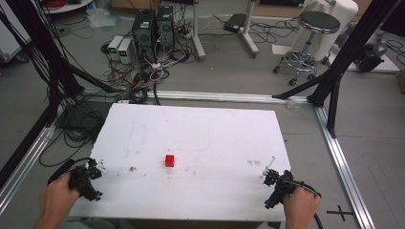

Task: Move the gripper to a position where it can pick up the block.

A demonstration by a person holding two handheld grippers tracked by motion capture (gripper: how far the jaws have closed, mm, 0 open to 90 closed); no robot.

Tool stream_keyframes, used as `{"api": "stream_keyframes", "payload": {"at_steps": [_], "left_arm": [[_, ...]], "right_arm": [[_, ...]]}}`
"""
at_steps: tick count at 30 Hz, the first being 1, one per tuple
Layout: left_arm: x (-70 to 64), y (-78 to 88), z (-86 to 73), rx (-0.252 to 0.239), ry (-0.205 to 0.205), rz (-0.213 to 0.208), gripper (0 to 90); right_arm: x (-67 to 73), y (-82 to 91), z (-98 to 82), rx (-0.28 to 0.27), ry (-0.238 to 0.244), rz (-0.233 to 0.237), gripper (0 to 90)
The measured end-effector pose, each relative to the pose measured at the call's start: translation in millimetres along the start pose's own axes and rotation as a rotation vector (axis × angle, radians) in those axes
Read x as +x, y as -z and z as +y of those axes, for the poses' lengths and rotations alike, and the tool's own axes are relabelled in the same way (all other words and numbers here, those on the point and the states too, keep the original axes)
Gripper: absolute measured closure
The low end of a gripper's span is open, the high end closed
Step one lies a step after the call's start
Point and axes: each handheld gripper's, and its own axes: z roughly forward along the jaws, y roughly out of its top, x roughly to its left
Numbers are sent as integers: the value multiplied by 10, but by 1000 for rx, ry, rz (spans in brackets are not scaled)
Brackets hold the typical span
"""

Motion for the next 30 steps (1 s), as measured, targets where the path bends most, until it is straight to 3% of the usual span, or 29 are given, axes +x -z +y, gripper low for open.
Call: {"api": "stream_keyframes", "payload": {"at_steps": [7, 13, 20, 30], "left_arm": [[6, 46, 52, -16, -6, -17, 229], [93, 97, 122, -38, -19, -45, 229], [184, 197, 229, -59, -18, -47, 229], [249, 376, 472, -71, -74, -48, 228]], "right_arm": [[3, -7, -1, -6, 4, 6, 26], [-6, 5, -15, -14, 1, 3, 25], [0, 10, -18, -13, -5, 11, 26], [1, 23, -30, -31, -2, 8, 26]]}}
